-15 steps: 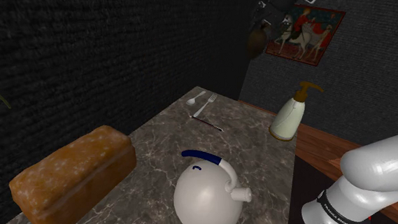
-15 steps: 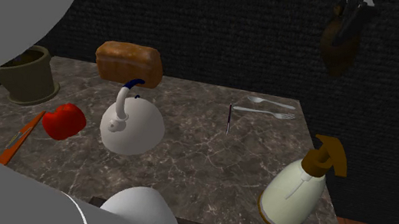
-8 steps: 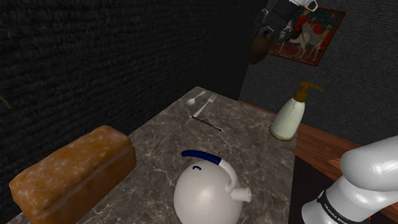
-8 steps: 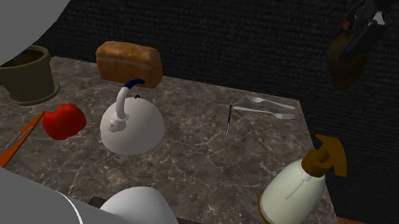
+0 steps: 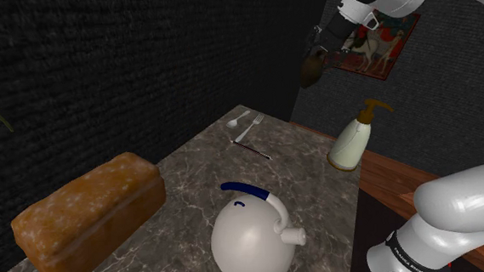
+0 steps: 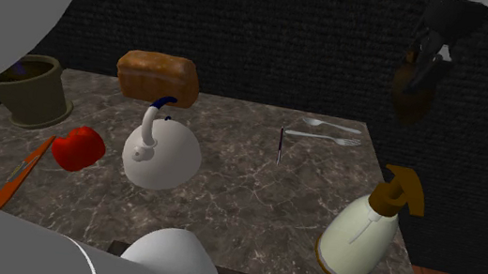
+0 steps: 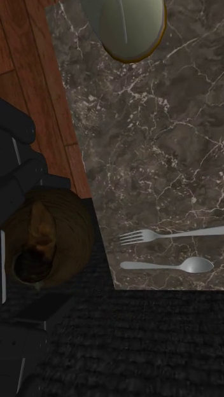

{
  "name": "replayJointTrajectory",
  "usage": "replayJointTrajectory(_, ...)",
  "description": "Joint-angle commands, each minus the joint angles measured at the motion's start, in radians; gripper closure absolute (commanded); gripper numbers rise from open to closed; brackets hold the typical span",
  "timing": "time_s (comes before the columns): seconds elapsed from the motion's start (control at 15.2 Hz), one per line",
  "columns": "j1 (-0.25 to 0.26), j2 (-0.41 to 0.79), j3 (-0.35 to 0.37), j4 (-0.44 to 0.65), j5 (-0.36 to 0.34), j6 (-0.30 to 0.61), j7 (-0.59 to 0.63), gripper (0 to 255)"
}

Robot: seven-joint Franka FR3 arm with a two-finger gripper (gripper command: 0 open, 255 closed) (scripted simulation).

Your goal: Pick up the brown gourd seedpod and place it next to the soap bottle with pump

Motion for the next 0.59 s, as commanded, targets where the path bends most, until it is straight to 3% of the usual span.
replayJointTrajectory(0.0,0.002,-0.004,0.001,-0.030,0.005,0.027,-0.006,255)
replayJointTrajectory(0.53,0.008,0.001,0.009,-0.131,0.021,0.132,-0.028,255)
